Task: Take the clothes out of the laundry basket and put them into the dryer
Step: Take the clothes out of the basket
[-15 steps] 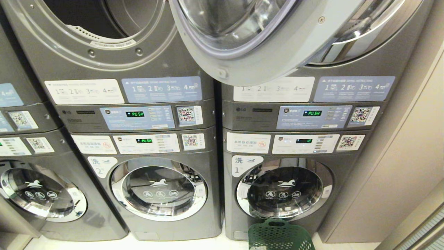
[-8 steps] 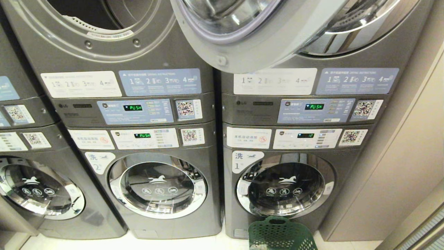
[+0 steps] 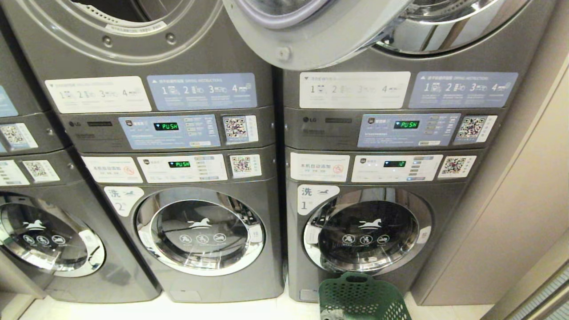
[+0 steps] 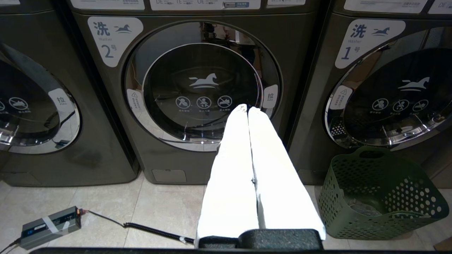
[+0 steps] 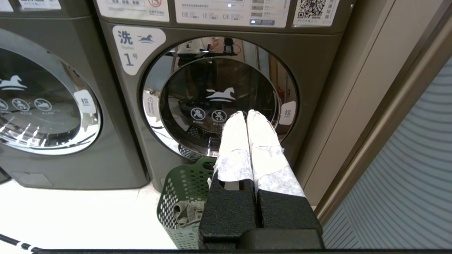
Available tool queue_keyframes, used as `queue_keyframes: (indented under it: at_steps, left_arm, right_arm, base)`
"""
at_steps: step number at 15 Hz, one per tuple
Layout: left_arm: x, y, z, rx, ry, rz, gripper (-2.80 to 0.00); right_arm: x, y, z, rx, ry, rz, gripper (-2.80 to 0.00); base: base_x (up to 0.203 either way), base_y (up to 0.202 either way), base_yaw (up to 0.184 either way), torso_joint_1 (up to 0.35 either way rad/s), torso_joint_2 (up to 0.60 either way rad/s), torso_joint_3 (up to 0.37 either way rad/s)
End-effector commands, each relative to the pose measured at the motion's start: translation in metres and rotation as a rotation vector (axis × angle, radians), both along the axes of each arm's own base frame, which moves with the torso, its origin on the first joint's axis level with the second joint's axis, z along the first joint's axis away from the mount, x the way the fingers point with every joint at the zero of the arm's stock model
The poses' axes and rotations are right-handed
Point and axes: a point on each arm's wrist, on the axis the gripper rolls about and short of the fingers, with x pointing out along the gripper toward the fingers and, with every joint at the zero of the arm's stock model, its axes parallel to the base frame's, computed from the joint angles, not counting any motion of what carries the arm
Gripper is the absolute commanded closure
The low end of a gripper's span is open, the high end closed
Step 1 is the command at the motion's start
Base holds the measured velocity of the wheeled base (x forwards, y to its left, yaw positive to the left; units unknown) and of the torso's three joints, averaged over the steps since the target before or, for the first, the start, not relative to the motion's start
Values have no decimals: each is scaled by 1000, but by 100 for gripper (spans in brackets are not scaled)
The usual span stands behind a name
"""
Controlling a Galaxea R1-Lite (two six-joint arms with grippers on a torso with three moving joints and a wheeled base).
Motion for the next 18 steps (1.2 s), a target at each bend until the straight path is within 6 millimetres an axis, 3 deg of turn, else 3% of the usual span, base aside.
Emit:
queue_keyframes:
  at_steps: [1, 18]
  left_arm:
    - [0, 0, 0, 0, -1, 0, 0]
    - [0, 0, 0, -1, 0, 0, 0]
  right_arm:
    - [0, 0, 0, 0, 0, 1, 0]
    - [0, 0, 0, -2, 0, -1, 0]
  base:
    - [0, 0, 0, -145, 345, 193]
    - [0, 0, 0, -202, 478, 271]
